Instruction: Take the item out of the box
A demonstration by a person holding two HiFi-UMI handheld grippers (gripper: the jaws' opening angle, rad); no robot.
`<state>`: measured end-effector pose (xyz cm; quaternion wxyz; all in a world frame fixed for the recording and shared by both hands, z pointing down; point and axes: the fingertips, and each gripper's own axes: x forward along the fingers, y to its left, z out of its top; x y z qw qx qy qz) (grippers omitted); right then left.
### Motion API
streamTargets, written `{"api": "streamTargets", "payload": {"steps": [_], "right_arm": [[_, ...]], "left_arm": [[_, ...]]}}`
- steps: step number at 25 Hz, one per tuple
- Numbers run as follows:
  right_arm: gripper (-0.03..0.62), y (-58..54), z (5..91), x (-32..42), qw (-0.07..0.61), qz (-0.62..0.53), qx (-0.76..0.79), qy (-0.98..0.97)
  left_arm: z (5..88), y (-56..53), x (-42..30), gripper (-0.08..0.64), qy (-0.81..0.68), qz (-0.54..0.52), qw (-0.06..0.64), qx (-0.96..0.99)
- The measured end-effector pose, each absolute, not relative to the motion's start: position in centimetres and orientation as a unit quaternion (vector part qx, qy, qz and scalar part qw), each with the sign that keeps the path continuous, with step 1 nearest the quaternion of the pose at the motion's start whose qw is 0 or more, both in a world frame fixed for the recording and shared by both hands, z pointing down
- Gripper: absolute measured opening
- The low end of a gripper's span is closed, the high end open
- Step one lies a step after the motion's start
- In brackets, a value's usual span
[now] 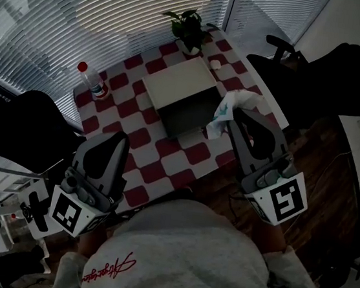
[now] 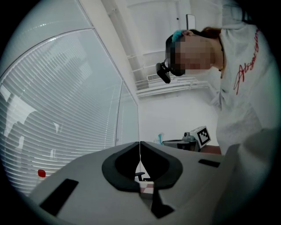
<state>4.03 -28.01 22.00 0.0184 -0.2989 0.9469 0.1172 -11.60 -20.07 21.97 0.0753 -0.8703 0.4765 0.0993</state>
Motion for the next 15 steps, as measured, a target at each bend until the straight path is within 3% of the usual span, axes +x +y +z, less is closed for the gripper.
{"api": "streamTargets", "payload": {"steps": [15], "right_arm": [[0.040,-27.0,20.8,4.3,0.040,0.114,-0.285,0.951]], "left_arm": [[21.7,-20.4,-11.4,0.017,0.475,0.104,0.076,-0.870]]}}
